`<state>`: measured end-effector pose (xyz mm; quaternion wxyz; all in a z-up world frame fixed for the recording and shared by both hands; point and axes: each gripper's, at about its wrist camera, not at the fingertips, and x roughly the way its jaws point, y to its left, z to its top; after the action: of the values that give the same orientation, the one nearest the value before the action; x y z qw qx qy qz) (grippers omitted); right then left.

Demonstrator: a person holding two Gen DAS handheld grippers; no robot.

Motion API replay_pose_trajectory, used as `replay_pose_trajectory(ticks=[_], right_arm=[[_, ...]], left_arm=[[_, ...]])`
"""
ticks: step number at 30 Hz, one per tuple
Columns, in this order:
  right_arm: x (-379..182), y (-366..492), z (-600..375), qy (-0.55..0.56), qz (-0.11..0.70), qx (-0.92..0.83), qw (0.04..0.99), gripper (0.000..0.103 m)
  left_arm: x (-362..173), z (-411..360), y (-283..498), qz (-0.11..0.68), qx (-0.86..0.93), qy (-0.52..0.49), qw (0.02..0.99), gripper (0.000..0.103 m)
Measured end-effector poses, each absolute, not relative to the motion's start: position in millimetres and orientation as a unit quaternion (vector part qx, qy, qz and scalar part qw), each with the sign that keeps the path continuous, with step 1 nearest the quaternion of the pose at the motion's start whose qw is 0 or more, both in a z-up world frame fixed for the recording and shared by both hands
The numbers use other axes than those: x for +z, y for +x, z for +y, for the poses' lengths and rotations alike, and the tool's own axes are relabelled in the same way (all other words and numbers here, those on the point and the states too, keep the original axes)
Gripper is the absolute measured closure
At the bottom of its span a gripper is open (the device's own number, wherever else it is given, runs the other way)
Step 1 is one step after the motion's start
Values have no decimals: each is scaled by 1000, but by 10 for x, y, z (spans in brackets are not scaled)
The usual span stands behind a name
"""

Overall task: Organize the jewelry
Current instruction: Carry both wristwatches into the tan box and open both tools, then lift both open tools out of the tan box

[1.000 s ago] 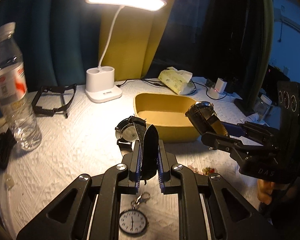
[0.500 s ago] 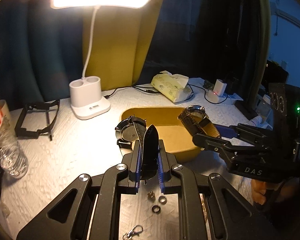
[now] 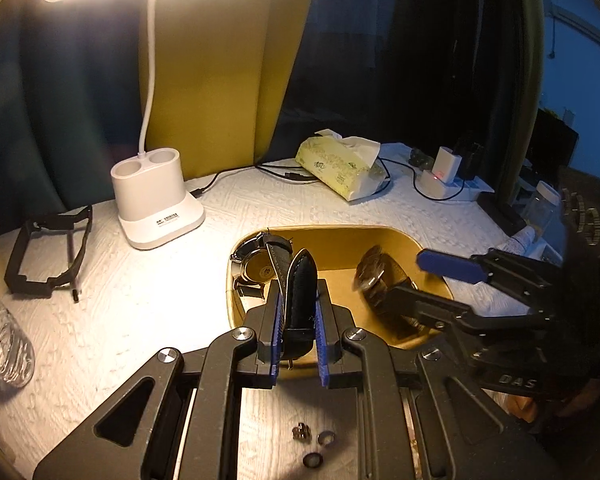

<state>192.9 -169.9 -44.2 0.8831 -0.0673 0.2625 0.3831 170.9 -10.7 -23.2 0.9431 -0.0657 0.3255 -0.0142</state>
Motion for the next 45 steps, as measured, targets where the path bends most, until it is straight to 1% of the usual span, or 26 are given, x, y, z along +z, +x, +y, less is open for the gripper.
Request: replay_pose_trajectory(ticks=[4,8,10,12,14,15,25,45], right_arm=[[-444,1968,-1726,-63,268,374,886,44],[-457,1986,-1738,-60,274,370,885,43],[-453,1982,-1736,-60,275,370,885,42],[-453,1974,-1731,-61,276,371,885,42],[-456,1970,-1727,-61,276,370,885,41],[-457,1966,-1726,-62,277,370,885,41],[-391,1856,-1757,-63,274,364,888,40],[-268,1384,-1724,-72,265,372,887,40]], left_arm=[[-241,-113,1774,329,-14,-70,942,87],[-243,-111,1824,334,-13,-73,940,85],[-244,-105,1832,333,-12,-75,940,80],[-222,-97,1815,328,-13,-76,942,69],[-200,-91,1798,323,-13,-77,943,62],[-189,-88,1791,321,-12,-77,944,60],[-74,-49,1647,303,-5,-85,949,58],[82,52,1081,275,17,-98,956,57]])
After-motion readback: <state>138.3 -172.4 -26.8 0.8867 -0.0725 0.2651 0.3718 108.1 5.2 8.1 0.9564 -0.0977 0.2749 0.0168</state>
